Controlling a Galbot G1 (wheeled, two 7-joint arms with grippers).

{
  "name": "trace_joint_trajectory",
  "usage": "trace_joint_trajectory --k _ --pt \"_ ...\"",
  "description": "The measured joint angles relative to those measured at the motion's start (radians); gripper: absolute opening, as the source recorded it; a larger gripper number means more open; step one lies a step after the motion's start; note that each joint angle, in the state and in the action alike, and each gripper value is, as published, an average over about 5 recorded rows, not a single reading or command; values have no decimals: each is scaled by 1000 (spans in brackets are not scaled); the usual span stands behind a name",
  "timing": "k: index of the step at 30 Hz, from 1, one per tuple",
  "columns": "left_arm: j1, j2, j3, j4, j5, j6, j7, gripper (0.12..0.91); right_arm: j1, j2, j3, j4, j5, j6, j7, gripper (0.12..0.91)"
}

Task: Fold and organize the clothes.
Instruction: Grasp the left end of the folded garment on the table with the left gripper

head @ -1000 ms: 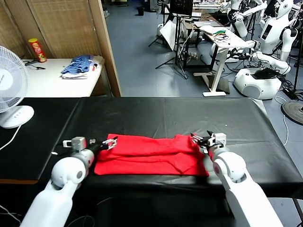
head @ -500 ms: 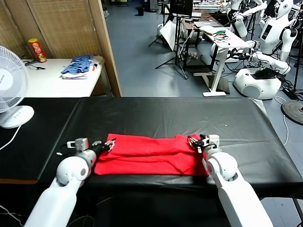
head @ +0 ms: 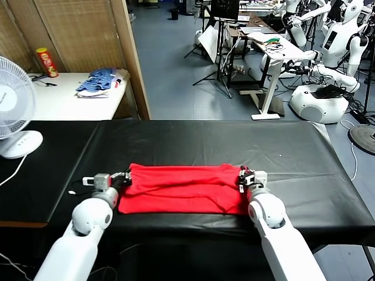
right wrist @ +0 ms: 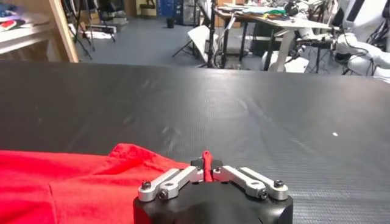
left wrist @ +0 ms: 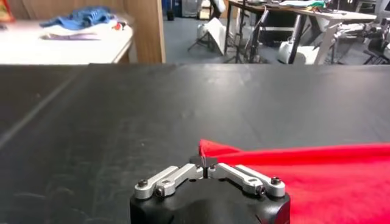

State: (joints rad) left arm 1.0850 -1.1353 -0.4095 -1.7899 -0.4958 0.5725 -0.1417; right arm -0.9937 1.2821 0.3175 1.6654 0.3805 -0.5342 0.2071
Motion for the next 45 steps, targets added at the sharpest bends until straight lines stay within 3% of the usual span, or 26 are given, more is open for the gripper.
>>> trace_joint_trajectory --k 4,11,14,17,24,33,36,42,45 --pt "7 6 -8 -18 -11 3 1 253 -23 -18 12 39 8 -4 -21 420" --pt "34 33 -40 -59 -66 19 -7 647 -77 -55 49 140 40 -18 -20 748" --pt "56 38 -56 -89 -101 25 -15 762 -97 -63 62 181 46 -20 -19 791" --pt "83 32 -74 -121 -132 29 -27 793 -112 -65 67 213 48 -22 -18 797" --pt "165 -3 -102 -173 -110 13 -27 798 -135 -66 66 266 53 -25 -21 798" --pt "217 -54 -106 -150 -81 -3 -18 793 -149 -77 71 311 70 -24 -23 798" --pt "222 -70 -103 -139 -74 -4 -14 720 -151 -78 73 316 70 -23 -23 798" --pt "215 -94 -101 -115 -85 -6 -19 445 -154 -77 73 327 69 -22 -25 798" --pt "214 -97 -102 -114 -87 -6 -20 264 -154 -75 74 330 67 -22 -24 798"
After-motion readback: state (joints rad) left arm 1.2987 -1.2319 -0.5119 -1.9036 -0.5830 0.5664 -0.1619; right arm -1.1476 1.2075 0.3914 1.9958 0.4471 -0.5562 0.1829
